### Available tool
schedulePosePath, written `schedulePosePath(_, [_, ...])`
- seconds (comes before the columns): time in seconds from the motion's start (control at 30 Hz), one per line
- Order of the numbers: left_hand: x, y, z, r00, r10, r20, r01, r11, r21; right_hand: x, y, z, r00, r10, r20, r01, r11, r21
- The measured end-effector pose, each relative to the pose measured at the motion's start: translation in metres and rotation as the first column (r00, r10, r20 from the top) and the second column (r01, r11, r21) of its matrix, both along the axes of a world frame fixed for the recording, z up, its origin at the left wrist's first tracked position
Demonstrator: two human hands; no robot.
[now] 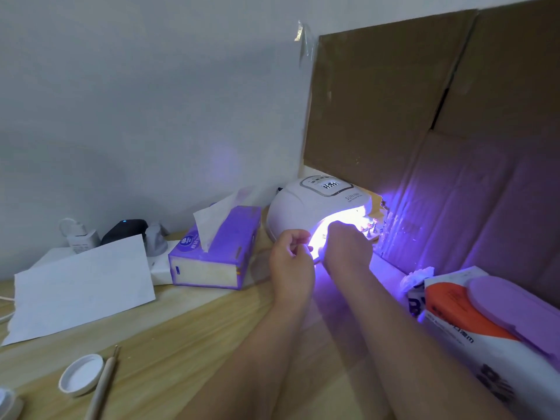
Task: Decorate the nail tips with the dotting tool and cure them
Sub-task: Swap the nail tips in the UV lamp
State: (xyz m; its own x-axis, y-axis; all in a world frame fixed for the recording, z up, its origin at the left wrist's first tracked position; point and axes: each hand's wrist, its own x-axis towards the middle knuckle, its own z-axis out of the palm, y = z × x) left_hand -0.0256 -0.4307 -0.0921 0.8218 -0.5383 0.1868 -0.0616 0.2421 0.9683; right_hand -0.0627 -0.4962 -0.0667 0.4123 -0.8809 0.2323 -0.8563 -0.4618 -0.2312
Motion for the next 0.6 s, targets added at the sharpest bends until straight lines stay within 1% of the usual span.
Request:
schedulePosePath(0.13, [0.001,0.001,0.0,0.999,0.037,0.023,-0.036,0.999,-0.007,-0.015,0.008,-0.009,0.999,0.019,0.049,-0.015,0.997,-0.074])
schedulePosePath(0.27, [0.002,0.0,0.0,0.994,0.107,0.029,-0.106,0.994,-0.022,-0.023,0.005,-0.01,0.996,0.017,0.083,-0.018,1.0,0.006])
schedulePosePath(0.37, [0.003,0.0,0.0,0.984,0.153,0.088,-0.153,0.988,-0.009,-0.025,0.005,-0.013,0.992,0.015,0.126,-0.019,0.999,0.032])
schedulePosePath(0.43, [0.004,-0.001,-0.002,0.983,0.146,0.112,-0.147,0.989,0.006,-0.025,0.004,-0.014,0.987,0.007,0.161,-0.013,0.999,0.039])
schedulePosePath(0.53, [0.005,-0.002,-0.005,0.985,0.13,0.109,-0.132,0.991,0.015,-0.027,0.003,-0.013,0.981,0.001,0.193,-0.014,0.998,0.065])
schedulePosePath(0.6, [0.005,-0.003,-0.005,0.985,0.135,0.105,-0.137,0.991,0.01,-0.028,0.004,-0.014,0.971,0.015,0.238,-0.027,0.999,0.045])
